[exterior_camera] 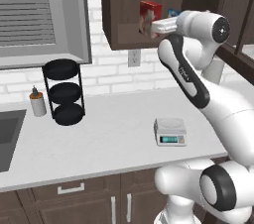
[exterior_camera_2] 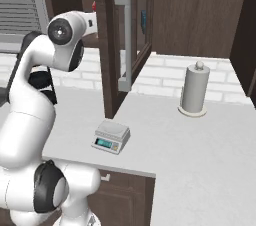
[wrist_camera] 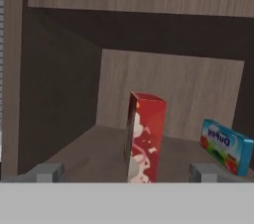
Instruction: Pick the cereal and place it on the digital scale for weighing, and close the cabinet.
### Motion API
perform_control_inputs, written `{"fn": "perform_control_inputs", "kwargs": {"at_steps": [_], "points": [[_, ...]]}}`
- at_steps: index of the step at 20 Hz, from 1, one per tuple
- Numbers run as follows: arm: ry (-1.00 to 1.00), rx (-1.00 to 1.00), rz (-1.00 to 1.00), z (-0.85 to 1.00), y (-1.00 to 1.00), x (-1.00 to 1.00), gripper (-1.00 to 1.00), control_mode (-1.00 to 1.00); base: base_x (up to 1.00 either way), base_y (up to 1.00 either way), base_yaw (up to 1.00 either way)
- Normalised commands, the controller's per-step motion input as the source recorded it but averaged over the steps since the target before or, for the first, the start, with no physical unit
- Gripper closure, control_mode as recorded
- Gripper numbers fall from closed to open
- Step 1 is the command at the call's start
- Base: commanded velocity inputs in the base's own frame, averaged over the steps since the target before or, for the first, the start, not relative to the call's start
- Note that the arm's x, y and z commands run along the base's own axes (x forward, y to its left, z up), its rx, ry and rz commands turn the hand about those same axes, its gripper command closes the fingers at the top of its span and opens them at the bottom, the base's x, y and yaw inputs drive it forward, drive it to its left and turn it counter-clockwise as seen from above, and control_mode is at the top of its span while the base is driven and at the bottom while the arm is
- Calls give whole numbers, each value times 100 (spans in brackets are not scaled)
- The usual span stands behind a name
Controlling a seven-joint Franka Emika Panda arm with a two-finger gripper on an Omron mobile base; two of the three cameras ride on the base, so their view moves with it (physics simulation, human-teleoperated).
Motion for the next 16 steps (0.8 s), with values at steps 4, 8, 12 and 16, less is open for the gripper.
{"fn": "perform_control_inputs", "kwargs": {"at_steps": [4,8,12,16], "points": [[0,0,0,0,0,25,-100,-100,0,0,0],[0,0,0,0,0,28,-100,-100,0,0,0],[0,0,1,10,-4,38,-100,-100,0,0,0],[0,4,6,8,-2,31,-100,-100,0,0,0]]}}
